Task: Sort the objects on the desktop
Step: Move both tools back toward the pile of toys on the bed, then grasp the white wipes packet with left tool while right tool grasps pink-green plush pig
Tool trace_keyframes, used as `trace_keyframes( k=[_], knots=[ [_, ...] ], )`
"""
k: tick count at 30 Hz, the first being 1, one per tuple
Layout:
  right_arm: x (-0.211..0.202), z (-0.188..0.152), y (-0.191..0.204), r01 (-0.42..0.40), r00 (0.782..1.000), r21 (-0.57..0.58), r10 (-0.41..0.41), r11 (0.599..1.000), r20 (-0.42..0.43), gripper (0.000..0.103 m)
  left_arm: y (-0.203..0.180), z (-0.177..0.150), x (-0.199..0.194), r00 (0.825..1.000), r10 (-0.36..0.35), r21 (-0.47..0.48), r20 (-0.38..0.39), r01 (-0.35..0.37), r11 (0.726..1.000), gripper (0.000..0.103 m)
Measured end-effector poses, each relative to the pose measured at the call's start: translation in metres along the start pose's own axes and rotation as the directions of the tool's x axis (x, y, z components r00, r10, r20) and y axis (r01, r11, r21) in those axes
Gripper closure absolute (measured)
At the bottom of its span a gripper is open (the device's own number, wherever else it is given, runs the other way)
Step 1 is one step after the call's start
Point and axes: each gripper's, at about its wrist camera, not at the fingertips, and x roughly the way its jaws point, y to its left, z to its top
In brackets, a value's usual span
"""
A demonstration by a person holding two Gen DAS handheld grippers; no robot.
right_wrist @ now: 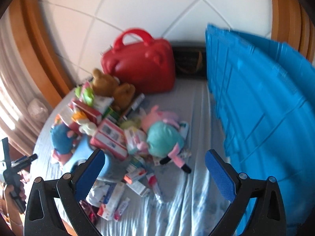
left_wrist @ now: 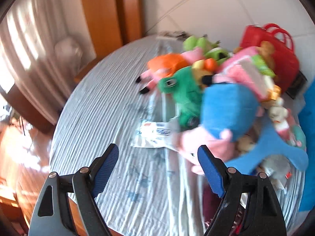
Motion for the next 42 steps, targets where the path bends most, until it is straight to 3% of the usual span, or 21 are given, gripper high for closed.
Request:
trace_keyframes(
  k=[4, 10, 15, 18, 20, 22, 24, 27, 32, 37, 42],
  knots=[
    [0.025, -0.003, -0.005, 0.034, 0.998, 0.032, -0.032, 0.999, -0.050, 0.000, 0.027, 0.011, 0.042, 0.997, -0.059, -0.113, -0.055, 0.052, 0.992, 0.021],
    [0.057, 0.000, -0.013, 0.099, 0.990, 0.062, -0.092, 0.993, -0.111, 0.000, 0.035, 0.036, 0.090, 0.986, -0.102, -0.244, -0.132, 0.067, 0.967, 0.021],
    [0.077, 0.003, -0.018, 0.120, 0.984, 0.082, -0.107, 0.989, -0.143, 0.000, 0.033, 0.041, 0.137, 0.956, -0.112, -0.361, -0.271, 0.007, 0.933, 0.021],
    [0.089, 0.005, -0.023, 0.131, 0.981, 0.091, -0.116, 0.987, -0.158, 0.000, 0.030, 0.033, 0.155, 0.944, -0.130, -0.393, -0.304, 0.000, 0.920, 0.021],
    [0.097, 0.006, -0.027, 0.138, 0.978, 0.100, -0.119, 0.985, -0.173, 0.000, 0.028, 0.031, 0.160, 0.946, -0.086, -0.374, -0.311, -0.039, 0.927, 0.021],
    [0.107, 0.006, -0.031, 0.142, 0.974, 0.104, -0.121, 0.984, -0.192, 0.000, 0.023, 0.024, 0.167, 0.935, -0.077, -0.329, -0.347, -0.045, 0.943, 0.021],
    [0.118, 0.006, -0.034, 0.147, 0.970, 0.100, -0.124, 0.984, -0.210, 0.000, 0.016, 0.016, 0.163, 0.938, -0.057, -0.266, -0.343, -0.039, 0.963, 0.039],
    [0.131, 0.009, -0.036, 0.156, 0.965, 0.097, -0.131, 0.983, -0.228, 0.000, 0.008, 0.003, 0.150, 0.947, -0.022, -0.164, -0.320, -0.033, 0.986, 0.055],
    [0.156, 0.017, -0.035, 0.142, 0.958, 0.092, -0.114, 0.985, -0.262, 0.000, 0.010, -0.007, 0.131, 0.958, -0.044, -0.141, -0.283, 0.004, 0.990, 0.056],
    [0.180, 0.029, -0.029, 0.136, 0.947, 0.066, -0.110, 0.989, -0.302, 0.000, 0.014, -0.020, 0.127, 0.941, -0.082, -0.170, -0.329, 0.026, 0.985, 0.053],
    [0.196, 0.036, -0.029, 0.134, 0.937, 0.076, -0.101, 0.988, -0.335, 0.000, 0.007, -0.035, 0.131, 0.935, -0.047, -0.142, -0.350, -0.004, 0.990, 0.047]
  ],
)
